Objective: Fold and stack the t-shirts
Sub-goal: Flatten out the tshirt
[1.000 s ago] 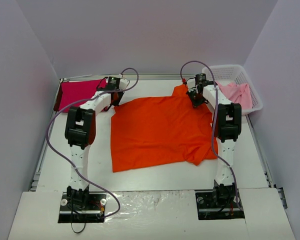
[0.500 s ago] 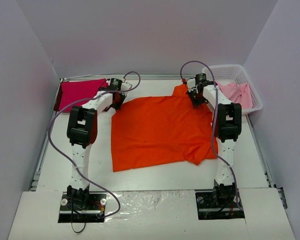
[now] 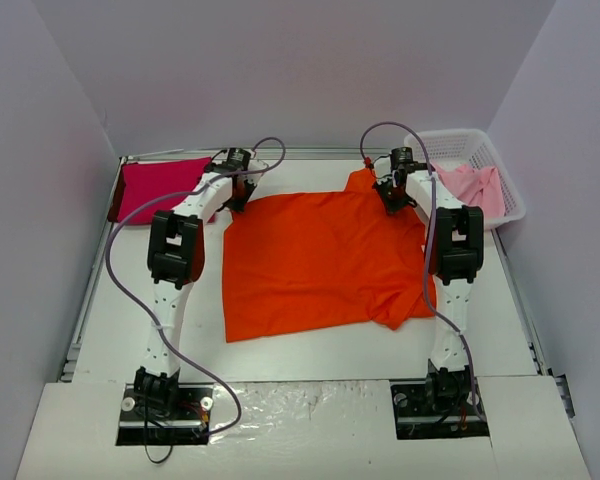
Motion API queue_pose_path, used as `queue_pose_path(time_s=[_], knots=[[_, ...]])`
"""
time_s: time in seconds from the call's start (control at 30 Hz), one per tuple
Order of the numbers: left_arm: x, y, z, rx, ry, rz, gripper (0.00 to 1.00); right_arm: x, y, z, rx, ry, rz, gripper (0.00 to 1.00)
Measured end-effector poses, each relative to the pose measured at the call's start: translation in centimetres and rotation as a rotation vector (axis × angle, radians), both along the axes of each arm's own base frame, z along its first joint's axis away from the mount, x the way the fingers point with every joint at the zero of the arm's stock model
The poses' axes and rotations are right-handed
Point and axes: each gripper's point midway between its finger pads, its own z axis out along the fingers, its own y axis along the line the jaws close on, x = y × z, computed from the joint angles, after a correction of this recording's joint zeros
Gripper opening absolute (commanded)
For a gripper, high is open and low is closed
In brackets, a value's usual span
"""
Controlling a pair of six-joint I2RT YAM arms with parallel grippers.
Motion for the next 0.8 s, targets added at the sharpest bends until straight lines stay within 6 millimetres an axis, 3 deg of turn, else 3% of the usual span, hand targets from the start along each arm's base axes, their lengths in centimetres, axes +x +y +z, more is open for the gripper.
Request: queue_pose_path(time_s=[0.23,0.5,0.8], knots=[[2.9,0.9,0.2,0.062,-0.035,0.036,0.02,0.0,0.0,0.0,-0.001,-0.003,0.002,0.0],[4.4,2.4,0.3,0.12,-0.064,0.064,0.02,0.2,-0.1,0.0,-0.005,-0.004,-0.005,0.0],[5.8,3.9,0.4,0.187,-0.098,0.087,0.02,2.4,0.3,0.1,-0.002,-0.041,-0.031,0.0]])
